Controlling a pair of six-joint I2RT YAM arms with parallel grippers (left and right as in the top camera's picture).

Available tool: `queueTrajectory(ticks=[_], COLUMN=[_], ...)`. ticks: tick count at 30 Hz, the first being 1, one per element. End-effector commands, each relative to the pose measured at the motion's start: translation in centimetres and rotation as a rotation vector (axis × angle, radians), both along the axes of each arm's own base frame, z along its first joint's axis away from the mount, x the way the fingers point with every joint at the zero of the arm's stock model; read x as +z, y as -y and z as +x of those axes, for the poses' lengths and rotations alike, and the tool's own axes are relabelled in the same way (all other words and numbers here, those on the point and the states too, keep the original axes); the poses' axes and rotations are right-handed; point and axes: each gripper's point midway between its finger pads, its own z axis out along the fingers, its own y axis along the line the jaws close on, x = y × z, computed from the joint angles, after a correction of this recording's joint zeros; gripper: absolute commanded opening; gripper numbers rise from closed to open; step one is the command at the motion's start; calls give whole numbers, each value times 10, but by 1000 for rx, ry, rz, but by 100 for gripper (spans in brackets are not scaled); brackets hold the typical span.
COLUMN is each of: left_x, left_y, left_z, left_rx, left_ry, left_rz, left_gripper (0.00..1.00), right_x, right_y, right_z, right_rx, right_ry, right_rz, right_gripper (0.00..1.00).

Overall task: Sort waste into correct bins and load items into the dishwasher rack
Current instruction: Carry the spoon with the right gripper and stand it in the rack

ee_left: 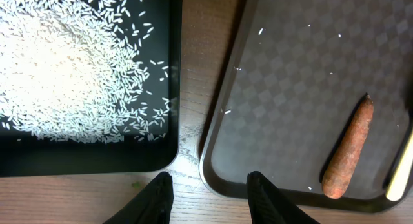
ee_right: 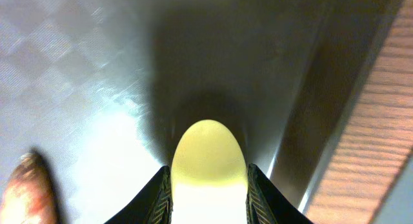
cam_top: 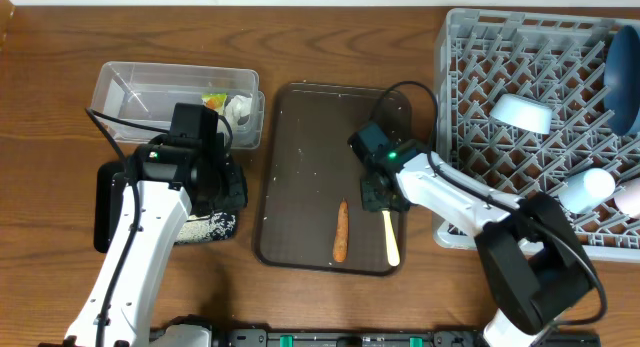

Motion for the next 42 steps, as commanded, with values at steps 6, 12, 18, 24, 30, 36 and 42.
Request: queueTrajectory(ticks=[6,12,18,24,30,36,42], left_x=[-1,-1,-1,-1,-1,-1,-1], left_y=[-4,-4,-4,-4,-4,-4,-4], left_z=[-2,-1,-1,-1,-1,-1,-1], left_rx=[9,9,9,9,9,9,9], left_ry=[-4,-4,-3,-4,-4,-4,-4], left_rz=[12,12,12,12,12,12,12], left_gripper=[40,40,40,40,40,40,40], right_x=[106,164,190,181,165,136,108], right_y=[-6,26,86,138,160,162,161], right_z=[37,41,42,40,39,39,47], right_rx=[56,64,-12,-111,-158,-151,-150], right_ry=[235,356,408,353,302,222,149], right_rz=[126,148,104,42,9,-13,-26], right_gripper=[28,29,29,28,28,28,28])
